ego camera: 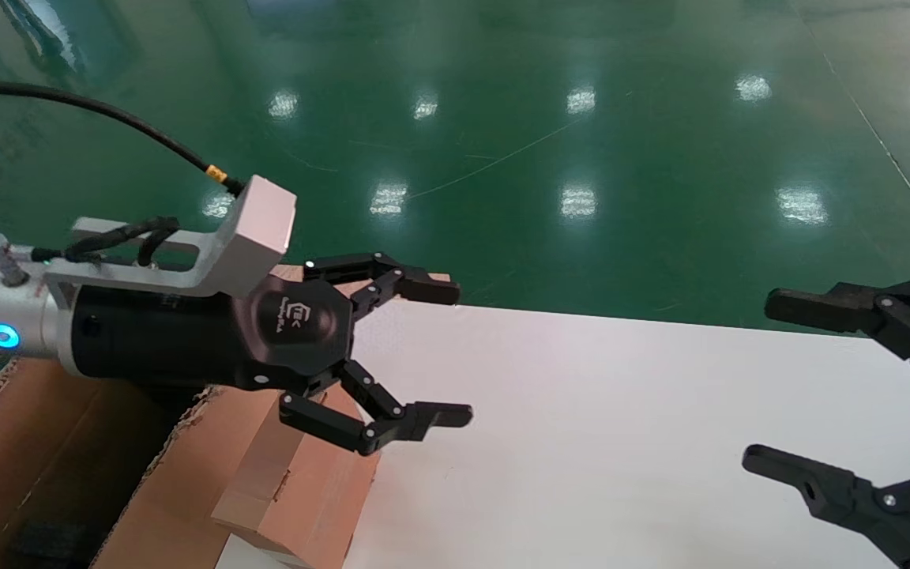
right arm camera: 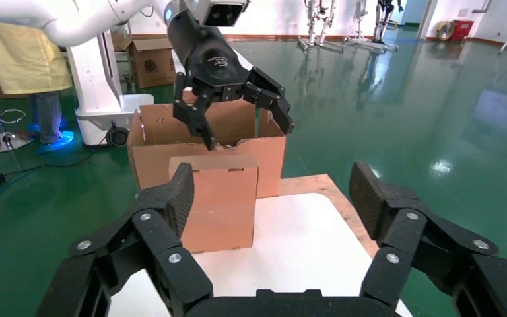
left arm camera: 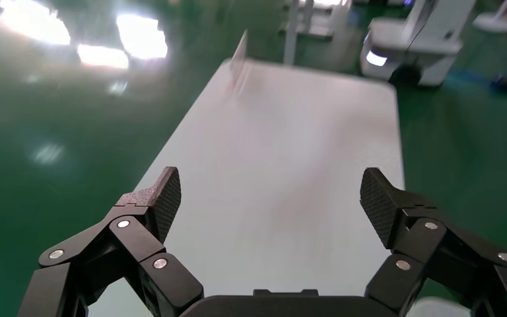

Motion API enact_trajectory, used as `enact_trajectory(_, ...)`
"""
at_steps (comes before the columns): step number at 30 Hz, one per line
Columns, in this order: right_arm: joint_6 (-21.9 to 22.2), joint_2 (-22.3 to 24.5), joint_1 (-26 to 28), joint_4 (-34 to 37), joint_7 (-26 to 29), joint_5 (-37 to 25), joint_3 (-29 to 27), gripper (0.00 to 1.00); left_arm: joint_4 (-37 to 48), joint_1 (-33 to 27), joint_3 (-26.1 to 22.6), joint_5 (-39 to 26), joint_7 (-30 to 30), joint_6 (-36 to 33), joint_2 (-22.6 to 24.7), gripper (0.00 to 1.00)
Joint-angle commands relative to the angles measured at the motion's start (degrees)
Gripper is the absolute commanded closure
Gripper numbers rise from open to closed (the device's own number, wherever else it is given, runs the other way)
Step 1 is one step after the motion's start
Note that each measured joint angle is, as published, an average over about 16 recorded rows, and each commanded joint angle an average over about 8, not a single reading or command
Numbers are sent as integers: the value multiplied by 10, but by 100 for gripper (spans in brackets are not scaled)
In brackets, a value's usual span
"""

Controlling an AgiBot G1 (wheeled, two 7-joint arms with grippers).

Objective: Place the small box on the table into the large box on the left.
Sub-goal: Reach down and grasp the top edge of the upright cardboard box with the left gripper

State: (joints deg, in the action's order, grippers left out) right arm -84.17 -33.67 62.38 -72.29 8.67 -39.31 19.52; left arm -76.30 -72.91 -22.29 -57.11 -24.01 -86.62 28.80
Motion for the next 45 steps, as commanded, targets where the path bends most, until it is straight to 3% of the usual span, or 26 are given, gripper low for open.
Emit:
enact_trajectory(1,0,0,0,0,0,0,0,100,-8,-23,-7,-29,-25,-5,-12,0)
enact_trajectory(6,0,0,0,0,0,0,0,100,-13,-141,-61,-112,-56,-38,-11,0)
enact_trajectory(11,0,0,0,0,0,0,0,100,-14,-229,-109,-141,-51,-49,-7,0)
enact_trajectory(23,0,0,0,0,0,0,0,100,-3,-257,-150,-167,-68,-36,9,0)
enact_trajectory(34,0,0,0,0,0,0,0,100,-6,-392,-307,-258,-192,-46,42,0)
enact_trajectory(40,0,0,0,0,0,0,0,100,-4,-462,-407,-259,-247,-48,46,0)
enact_trajectory(45,0,0,0,0,0,0,0,100,-3,-493,-447,-246,-259,-49,45,0)
